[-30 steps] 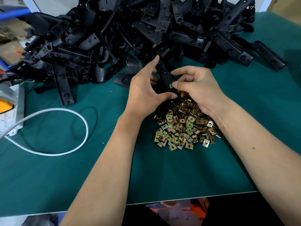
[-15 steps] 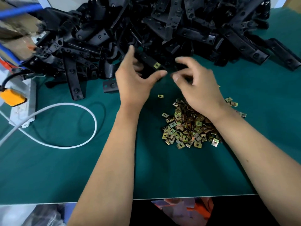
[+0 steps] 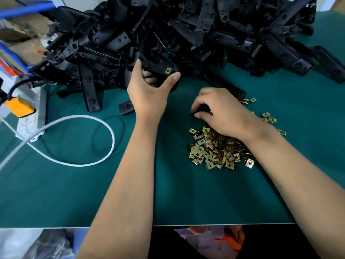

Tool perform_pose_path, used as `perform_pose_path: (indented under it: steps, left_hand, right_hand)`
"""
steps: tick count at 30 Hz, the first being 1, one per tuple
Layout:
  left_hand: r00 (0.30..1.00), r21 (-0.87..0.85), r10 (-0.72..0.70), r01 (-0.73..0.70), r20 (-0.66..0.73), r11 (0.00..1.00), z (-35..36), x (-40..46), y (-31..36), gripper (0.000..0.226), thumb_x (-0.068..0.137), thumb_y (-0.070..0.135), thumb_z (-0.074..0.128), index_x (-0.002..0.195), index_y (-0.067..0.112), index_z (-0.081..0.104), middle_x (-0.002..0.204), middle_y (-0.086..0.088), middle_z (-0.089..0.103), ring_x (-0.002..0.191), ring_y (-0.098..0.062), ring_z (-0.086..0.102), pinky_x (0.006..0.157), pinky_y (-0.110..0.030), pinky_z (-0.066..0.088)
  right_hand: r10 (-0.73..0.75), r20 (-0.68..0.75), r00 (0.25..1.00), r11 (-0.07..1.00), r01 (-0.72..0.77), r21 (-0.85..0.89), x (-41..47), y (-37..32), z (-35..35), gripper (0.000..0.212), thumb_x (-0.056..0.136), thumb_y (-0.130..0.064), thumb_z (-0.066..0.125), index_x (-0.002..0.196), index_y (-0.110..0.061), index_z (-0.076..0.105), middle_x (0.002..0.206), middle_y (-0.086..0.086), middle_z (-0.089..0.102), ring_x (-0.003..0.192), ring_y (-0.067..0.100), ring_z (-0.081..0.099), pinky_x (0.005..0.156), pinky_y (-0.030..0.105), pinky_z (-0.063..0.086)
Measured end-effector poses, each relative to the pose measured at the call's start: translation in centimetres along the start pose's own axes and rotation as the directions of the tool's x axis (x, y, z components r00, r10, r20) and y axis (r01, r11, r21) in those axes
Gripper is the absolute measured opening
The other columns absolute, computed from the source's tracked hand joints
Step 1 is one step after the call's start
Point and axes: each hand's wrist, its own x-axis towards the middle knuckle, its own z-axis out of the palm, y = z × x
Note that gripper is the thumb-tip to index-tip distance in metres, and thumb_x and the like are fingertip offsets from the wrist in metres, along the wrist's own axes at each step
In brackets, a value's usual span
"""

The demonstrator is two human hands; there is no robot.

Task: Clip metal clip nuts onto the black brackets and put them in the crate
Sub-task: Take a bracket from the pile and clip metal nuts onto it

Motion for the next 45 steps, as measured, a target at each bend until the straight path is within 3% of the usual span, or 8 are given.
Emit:
perform_pose_path:
  steps: [5, 8, 10, 17, 21, 28, 36, 45]
  left_hand:
    - [0.989, 0.026, 0.012, -0.016, 0.145, 1.000, 0.4, -0.6, 0.2, 0.114, 0.067, 0.051, 0.093, 0.158, 0.012, 0.036, 0.111, 0.015, 0.061, 0.104, 0.001, 0.062, 0.097, -0.023, 0.054]
    - [0.958, -0.050, 0.046, -0.033, 0.283, 0.998, 0.6, -1.0, 0.3, 0.114, 0.063, 0.048, 0.095, 0.157, 0.012, 0.039, 0.116, 0.010, 0.063, 0.103, 0.001, 0.066, 0.088, -0.019, 0.054]
    - [0.919, -0.097, 0.074, -0.039, 0.386, 0.995, 0.9, -1.4, 0.6, 0.116, 0.060, 0.046, 0.096, 0.156, 0.015, 0.040, 0.122, 0.005, 0.064, 0.104, -0.002, 0.067, 0.085, -0.018, 0.054]
    - [0.814, -0.028, 0.194, -0.215, 0.547, 0.976, 1.8, -2.8, 1.5, 0.116, 0.058, 0.042, 0.099, 0.156, 0.019, 0.041, 0.126, -0.001, 0.061, 0.107, -0.014, 0.066, 0.092, -0.026, 0.054]
    - [0.793, -0.045, 0.230, -0.249, 0.565, 0.968, 1.9, -3.4, 2.1, 0.115, 0.059, 0.039, 0.099, 0.156, 0.017, 0.041, 0.128, -0.002, 0.063, 0.111, -0.016, 0.065, 0.099, -0.037, 0.054]
    - [0.788, -0.045, 0.242, -0.263, 0.566, 0.964, 1.8, -3.5, 2.2, 0.115, 0.059, 0.040, 0.099, 0.156, 0.018, 0.041, 0.123, -0.001, 0.061, 0.108, -0.019, 0.064, 0.097, -0.042, 0.054]
    - [0.770, -0.046, 0.296, -0.329, 0.565, 0.943, 1.9, -3.5, 2.1, 0.114, 0.060, 0.039, 0.099, 0.157, 0.020, 0.040, 0.124, 0.006, 0.060, 0.110, -0.013, 0.064, 0.099, -0.042, 0.053]
    - [0.773, -0.061, 0.301, -0.323, 0.559, 0.944, 1.9, -3.3, 1.8, 0.111, 0.062, 0.039, 0.098, 0.156, 0.022, 0.042, 0.125, 0.006, 0.063, 0.108, -0.012, 0.065, 0.097, -0.040, 0.055]
  right_hand:
    - [0.040, -0.077, 0.996, 0.997, -0.034, 0.067, -0.4, 0.4, -0.2, 0.009, 0.092, -0.014, 0.076, 0.098, -0.018, 0.070, 0.095, -0.006, 0.069, 0.091, 0.012, 0.064, 0.086, 0.033, 0.052]
    - [0.181, -0.255, 0.950, 0.950, -0.102, 0.295, -0.6, 1.3, -0.8, 0.016, 0.094, -0.013, 0.072, 0.108, -0.022, 0.071, 0.089, -0.011, 0.068, 0.077, 0.002, 0.064, 0.075, 0.016, 0.052]
    - [0.269, -0.306, 0.913, 0.902, -0.128, 0.412, -0.4, 2.2, -1.3, 0.017, 0.097, -0.015, 0.068, 0.111, -0.023, 0.074, 0.087, -0.009, 0.071, 0.070, 0.005, 0.066, 0.070, 0.016, 0.051]
    - [0.456, -0.280, 0.845, 0.661, -0.111, 0.742, -0.3, 2.6, -1.3, 0.004, 0.093, -0.019, 0.076, 0.092, -0.016, 0.078, 0.071, 0.001, 0.074, 0.054, 0.011, 0.063, 0.054, 0.021, 0.049]
    - [0.541, -0.258, 0.800, 0.536, -0.092, 0.839, -0.4, 2.7, -1.7, 0.020, 0.088, -0.027, 0.082, 0.080, -0.014, 0.070, 0.062, 0.002, 0.069, 0.046, 0.010, 0.054, 0.045, 0.021, 0.044]
    - [0.571, -0.278, 0.772, 0.510, -0.068, 0.857, -0.4, 2.8, -1.6, 0.033, 0.092, -0.036, 0.078, 0.070, -0.012, 0.071, 0.053, 0.001, 0.061, 0.041, 0.011, 0.047, 0.042, 0.022, 0.037]
    - [0.521, -0.204, 0.829, 0.455, -0.067, 0.888, -0.1, 3.1, -1.4, 0.013, 0.101, -0.005, 0.062, 0.102, -0.005, 0.074, 0.074, 0.007, 0.074, 0.059, 0.015, 0.068, 0.054, 0.022, 0.049]
    - [0.519, -0.123, 0.846, 0.495, -0.180, 0.850, -0.3, 3.2, -1.5, 0.019, 0.099, -0.007, 0.065, 0.098, -0.018, 0.081, 0.089, -0.001, 0.075, 0.076, 0.007, 0.067, 0.055, 0.022, 0.051]
